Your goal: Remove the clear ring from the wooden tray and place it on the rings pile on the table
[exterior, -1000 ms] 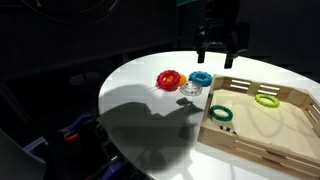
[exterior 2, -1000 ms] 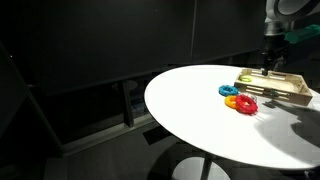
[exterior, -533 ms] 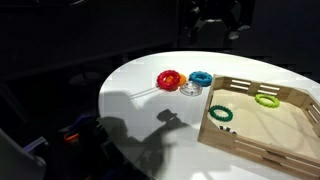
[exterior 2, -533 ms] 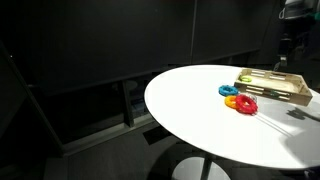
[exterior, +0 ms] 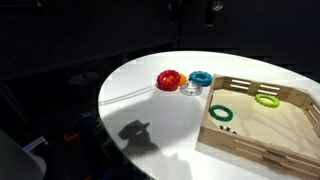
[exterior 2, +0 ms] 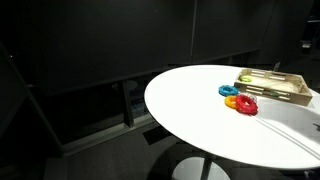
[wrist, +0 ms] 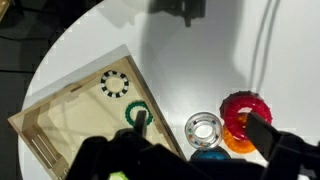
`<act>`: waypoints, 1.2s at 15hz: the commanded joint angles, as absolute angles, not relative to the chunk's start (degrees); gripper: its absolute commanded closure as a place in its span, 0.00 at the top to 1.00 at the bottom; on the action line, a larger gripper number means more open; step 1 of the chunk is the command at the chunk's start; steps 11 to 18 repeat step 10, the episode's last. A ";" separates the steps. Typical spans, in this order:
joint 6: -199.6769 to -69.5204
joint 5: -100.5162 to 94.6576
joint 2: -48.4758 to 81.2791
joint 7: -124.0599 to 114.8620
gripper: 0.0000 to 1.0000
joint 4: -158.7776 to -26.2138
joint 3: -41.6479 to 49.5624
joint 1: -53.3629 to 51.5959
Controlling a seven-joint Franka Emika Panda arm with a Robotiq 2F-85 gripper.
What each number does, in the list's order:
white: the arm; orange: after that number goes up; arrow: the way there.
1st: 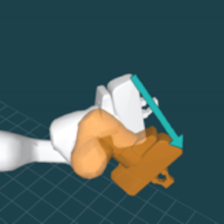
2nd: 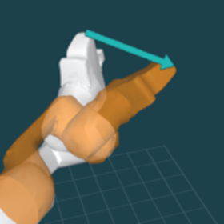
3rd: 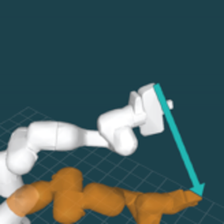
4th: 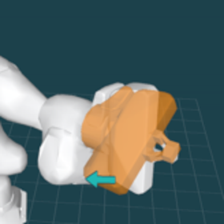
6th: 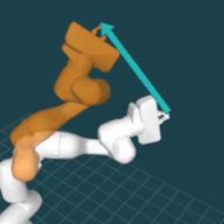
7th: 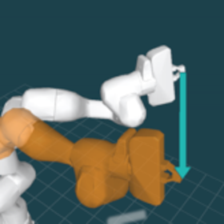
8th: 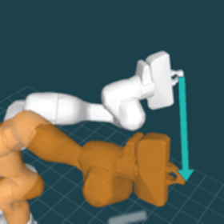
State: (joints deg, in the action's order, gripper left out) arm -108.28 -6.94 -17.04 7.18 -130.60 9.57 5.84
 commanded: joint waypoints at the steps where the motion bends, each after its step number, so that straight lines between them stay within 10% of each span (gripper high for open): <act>1: -106.61 -5.48 -24.60 5.79 1.00 -134.42 8.34 6.11; 18: -106.69 -5.81 -27.26 6.51 1.00 -135.29 7.94 6.06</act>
